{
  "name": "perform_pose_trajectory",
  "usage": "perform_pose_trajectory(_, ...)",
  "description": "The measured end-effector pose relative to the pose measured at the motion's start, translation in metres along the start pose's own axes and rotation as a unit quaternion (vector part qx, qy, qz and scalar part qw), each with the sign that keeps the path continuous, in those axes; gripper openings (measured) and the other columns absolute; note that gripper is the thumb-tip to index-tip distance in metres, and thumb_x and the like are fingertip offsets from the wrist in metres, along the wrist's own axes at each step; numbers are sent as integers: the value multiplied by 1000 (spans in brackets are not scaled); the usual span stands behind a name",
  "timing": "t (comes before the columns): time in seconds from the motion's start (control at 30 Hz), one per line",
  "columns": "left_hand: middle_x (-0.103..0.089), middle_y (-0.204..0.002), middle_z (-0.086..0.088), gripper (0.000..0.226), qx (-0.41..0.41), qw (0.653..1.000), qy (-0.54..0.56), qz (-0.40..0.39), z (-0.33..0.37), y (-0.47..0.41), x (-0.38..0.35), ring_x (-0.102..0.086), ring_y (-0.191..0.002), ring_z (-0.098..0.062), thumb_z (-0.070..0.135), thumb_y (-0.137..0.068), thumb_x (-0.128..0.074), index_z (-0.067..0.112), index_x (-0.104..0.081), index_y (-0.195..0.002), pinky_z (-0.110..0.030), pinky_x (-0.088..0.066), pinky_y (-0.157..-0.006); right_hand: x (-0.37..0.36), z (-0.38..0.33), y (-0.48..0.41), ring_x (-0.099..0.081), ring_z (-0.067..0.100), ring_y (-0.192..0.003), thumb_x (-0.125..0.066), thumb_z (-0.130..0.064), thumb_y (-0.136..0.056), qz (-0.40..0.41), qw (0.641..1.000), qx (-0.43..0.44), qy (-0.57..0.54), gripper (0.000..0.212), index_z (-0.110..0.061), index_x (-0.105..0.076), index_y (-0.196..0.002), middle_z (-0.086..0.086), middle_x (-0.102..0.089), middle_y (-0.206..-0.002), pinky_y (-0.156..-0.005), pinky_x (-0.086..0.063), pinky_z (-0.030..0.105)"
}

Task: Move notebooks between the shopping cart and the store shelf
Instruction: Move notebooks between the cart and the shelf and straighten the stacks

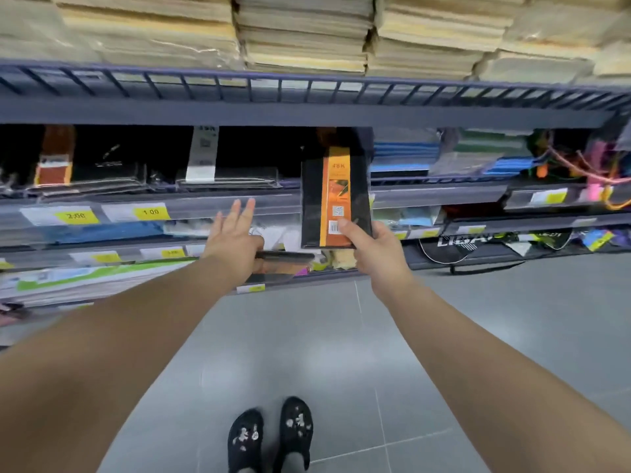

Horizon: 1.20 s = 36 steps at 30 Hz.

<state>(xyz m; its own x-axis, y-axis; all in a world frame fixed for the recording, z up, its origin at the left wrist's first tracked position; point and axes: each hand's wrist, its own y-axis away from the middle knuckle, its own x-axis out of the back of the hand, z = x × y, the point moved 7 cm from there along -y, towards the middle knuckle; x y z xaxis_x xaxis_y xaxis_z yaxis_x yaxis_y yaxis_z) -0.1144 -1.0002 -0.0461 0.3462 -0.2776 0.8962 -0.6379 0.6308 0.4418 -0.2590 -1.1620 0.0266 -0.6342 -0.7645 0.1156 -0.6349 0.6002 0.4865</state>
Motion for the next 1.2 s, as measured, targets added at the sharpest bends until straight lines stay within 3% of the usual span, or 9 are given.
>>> perform_pose_trajectory(0.17, 36, -150, -19, 24, 41, 996, -82, -14, -1, -14, -17, 21, -142, -43, 10, -89, -57, 24, -62, -108, -52, 2, -118, 0, -5, -41, -30, 4, -40, -68, -40, -83, -13, 1000, -18, 19, 22, -20, -59, -88, -8, -37, -55, -40, -25, 16)
perform_pose_trajectory(0.5, 39, -149, -18, 8, 9, 997, -83, 3, -4, -18, -25, 24, -141, -42, 27, -92, -58, 27, -63, -98, -53, 3, -118, -8, -12, -89, -50, 3, -62, -66, -21, -89, 0, 986, -37, -163, 9, -17, -62, -95, -3, -63, -86, -50, -40, 14)
perform_pose_trajectory(0.7, 39, -149, -17, 21, -3, 998, -61, -18, -1, -19, -25, 24, -141, -42, 48, -91, -55, 28, -63, -91, -53, 4, -118, -5, -11, -90, -47, 6, -57, -65, -25, -89, 106, 973, -48, -198, 12, -16, -59, -86, -3, -55, -71, -50, -40, 15)
perform_pose_trajectory(0.8, 32, -154, -13, 22, -13, 1000, 7, -23, 1, -13, -16, 11, -146, -37, 49, -90, -57, 27, -63, -90, -50, 1, -119, -3, 4, -77, -42, 7, -56, -65, -35, -88, 123, 971, -70, -192, 23, -16, -55, -96, -3, -46, -66, -52, -40, 18)
perform_pose_trajectory(0.87, 6, -161, -8, 22, -20, 992, 128, -4, 2, -3, -9, -18, -145, -29, 44, -87, -63, 23, -62, -92, -43, -11, -118, -1, 18, -66, -43, 9, -58, -63, -36, -89, 114, 977, -81, -161, 22, -18, -52, -90, -3, -47, -68, -55, -39, 21)
perform_pose_trajectory(0.9, -21, -157, -8, 24, -14, 979, 202, 16, 2, 5, -6, -35, -136, -26, 42, -85, -66, 20, -62, -93, -38, -24, -112, 2, 27, -61, -43, 10, -59, -63, -36, -89, 116, 980, -83, -141, 22, -18, -50, -87, -3, -48, -70, -57, -39, 23)
perform_pose_trajectory(0.97, -62, -111, -6, 24, 28, 934, 350, 60, -2, 23, -6, -57, -102, -23, 39, -83, -69, 17, -60, -89, -30, -42, -80, 8, 47, -47, -46, 12, -63, -64, -35, -87, 135, 982, -89, -95, 22, -19, -49, -86, -3, -50, -73, -64, -40, 26)
perform_pose_trajectory(1.03, -61, -81, -2, 24, 86, 869, 480, 81, -3, 39, -16, -57, -75, -18, 35, -83, -70, 14, -60, -83, -26, -41, -64, 15, 64, -33, -50, 12, -72, -67, -32, -85, 169, 981, -79, -47, 24, -16, -50, -91, -4, -52, -79, -73, -42, 26)
perform_pose_trajectory(1.2, -61, -82, -10, 24, 166, 683, 707, 84, 7, 56, -40, -59, -74, -24, 30, -87, -67, 8, -58, -86, -35, -50, -67, -2, 92, -1, -47, 11, -70, -71, -39, -81, 74, 989, -128, -7, 30, -18, -53, -93, -1, -52, -82, -69, -40, 25)
